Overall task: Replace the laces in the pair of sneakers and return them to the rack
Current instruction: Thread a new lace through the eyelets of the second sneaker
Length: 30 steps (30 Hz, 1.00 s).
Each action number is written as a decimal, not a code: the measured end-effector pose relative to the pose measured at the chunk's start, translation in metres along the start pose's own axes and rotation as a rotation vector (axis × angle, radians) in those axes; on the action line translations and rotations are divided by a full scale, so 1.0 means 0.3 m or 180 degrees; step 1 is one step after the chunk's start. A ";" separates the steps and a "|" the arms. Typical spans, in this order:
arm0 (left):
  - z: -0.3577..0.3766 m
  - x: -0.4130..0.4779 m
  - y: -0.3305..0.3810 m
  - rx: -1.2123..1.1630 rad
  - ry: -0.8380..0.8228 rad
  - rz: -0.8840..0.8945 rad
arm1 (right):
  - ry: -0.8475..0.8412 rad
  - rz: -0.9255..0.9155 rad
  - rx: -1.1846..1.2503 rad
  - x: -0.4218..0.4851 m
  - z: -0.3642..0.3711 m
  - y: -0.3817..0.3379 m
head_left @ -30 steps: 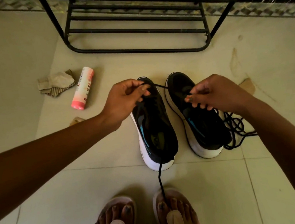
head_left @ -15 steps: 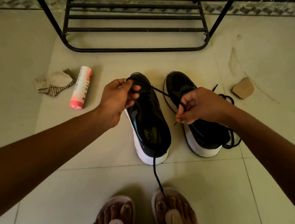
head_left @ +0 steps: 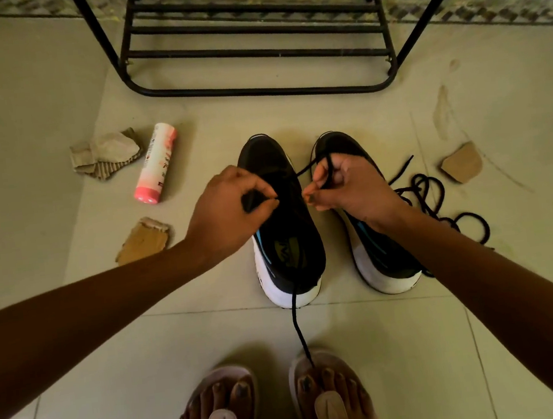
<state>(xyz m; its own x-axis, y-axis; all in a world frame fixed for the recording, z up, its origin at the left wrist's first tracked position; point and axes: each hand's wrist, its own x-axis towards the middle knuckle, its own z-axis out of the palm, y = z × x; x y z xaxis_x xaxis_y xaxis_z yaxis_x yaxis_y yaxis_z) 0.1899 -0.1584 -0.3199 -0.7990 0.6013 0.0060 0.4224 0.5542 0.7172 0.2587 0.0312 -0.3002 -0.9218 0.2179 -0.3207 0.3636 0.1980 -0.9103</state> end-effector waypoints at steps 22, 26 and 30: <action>0.041 -0.008 0.057 0.1826 -0.0419 0.0590 | 0.0032 -0.0840 -0.1507 -0.004 0.063 0.020; 0.048 0.016 0.060 0.2026 -0.0403 0.0723 | 0.0059 -0.0805 -0.1416 -0.010 0.063 0.018; 0.050 0.022 0.030 0.1815 -0.0170 0.0874 | 0.0150 -0.0756 -0.1353 -0.010 0.061 0.027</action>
<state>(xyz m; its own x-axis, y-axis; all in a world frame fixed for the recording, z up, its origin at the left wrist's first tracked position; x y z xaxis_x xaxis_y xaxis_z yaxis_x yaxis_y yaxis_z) 0.1950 -0.1409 -0.3240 -0.6128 0.7849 0.0916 0.7823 0.5862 0.2105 0.2620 0.0146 -0.3115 -0.9823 0.1606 -0.0960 0.1759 0.6180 -0.7662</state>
